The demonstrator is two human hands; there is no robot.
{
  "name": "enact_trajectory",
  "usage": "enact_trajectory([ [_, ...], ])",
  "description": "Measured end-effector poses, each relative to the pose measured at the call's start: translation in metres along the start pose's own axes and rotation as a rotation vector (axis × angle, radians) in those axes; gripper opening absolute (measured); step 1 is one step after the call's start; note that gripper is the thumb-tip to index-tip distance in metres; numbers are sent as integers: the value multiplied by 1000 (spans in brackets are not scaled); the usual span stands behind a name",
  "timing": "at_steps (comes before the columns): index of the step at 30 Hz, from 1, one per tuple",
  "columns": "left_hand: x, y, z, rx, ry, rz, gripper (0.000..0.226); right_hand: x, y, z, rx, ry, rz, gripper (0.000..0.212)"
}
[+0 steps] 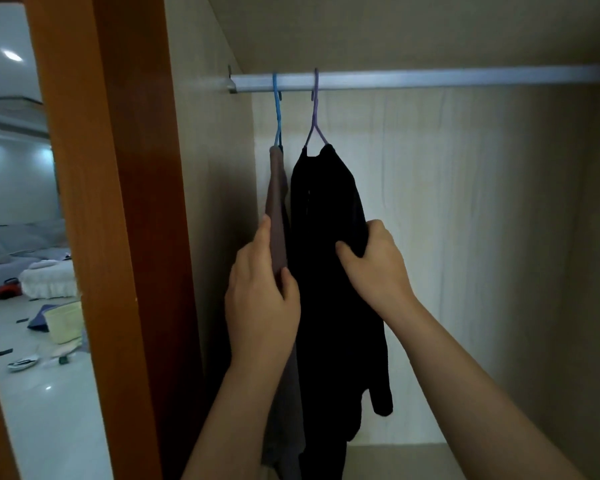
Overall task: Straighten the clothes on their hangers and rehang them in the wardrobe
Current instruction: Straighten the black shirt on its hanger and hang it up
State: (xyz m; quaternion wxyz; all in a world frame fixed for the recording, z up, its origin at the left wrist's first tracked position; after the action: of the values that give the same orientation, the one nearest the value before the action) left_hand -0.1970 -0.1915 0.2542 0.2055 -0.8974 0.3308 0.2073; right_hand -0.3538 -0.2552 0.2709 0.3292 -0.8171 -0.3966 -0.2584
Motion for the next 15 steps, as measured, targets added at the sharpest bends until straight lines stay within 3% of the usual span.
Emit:
enact_trajectory([
  [5,15,-2,62,32,-56,-10,70,-60,0,89,121,93,26,51],
  [10,53,9,147,251,-240,-30,71,-155,19,193,315,353,198,68],
  [15,108,11,248,506,-434,-106,58,-239,44,289,596,596,376,65],
])
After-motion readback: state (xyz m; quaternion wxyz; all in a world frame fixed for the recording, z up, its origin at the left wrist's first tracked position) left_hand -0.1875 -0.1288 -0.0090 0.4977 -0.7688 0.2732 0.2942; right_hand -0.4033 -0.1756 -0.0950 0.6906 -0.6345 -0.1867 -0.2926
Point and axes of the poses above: each hand's wrist, its own z-axis away from the middle knuckle, its own y-axis out of the palm, x = y × z, the point moved 7 cm from there along -z, towards the middle knuckle, and after that the axes turned 2 degrees about -x, right-handed, at the moved point
